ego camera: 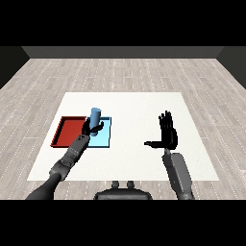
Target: Pick the blue can and put it in the blue box
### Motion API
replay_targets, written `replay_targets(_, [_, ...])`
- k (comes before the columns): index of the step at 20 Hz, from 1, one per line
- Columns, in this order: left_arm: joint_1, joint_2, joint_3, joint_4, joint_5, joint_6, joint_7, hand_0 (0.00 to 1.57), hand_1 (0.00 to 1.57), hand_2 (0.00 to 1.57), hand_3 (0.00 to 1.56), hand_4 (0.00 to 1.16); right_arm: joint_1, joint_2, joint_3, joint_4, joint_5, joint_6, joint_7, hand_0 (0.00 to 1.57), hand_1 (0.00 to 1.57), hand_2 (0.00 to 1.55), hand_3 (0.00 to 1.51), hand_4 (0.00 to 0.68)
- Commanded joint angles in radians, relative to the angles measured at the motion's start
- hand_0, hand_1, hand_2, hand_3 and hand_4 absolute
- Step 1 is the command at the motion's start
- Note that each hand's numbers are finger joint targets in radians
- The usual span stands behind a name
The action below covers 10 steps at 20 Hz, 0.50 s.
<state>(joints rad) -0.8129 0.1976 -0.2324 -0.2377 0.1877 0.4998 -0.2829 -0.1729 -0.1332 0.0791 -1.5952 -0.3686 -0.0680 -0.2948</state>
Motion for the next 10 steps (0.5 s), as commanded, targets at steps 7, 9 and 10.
replay_targets(7, [0.004,-0.073,0.114,0.175,0.065,0.013,-0.004,1.09,1.09,1.09,0.96,0.51,0.003,-0.001,-0.043,0.009,-0.036,0.014,0.014,0.0,0.0,0.0,0.0,0.0])
replay_targets(9, [-0.032,-0.045,0.059,0.223,0.006,-0.034,0.077,0.0,0.0,0.2,0.0,0.61,0.05,-0.006,-0.036,-0.027,-0.037,0.032,0.009,0.0,0.0,0.0,0.0,0.0])
replay_targets(10, [-0.076,-0.041,0.045,0.234,-0.012,-0.006,0.134,0.0,0.0,0.0,0.0,0.36,-0.045,-0.017,-0.075,0.062,-0.058,0.053,0.005,0.0,0.0,0.0,0.0,0.0])
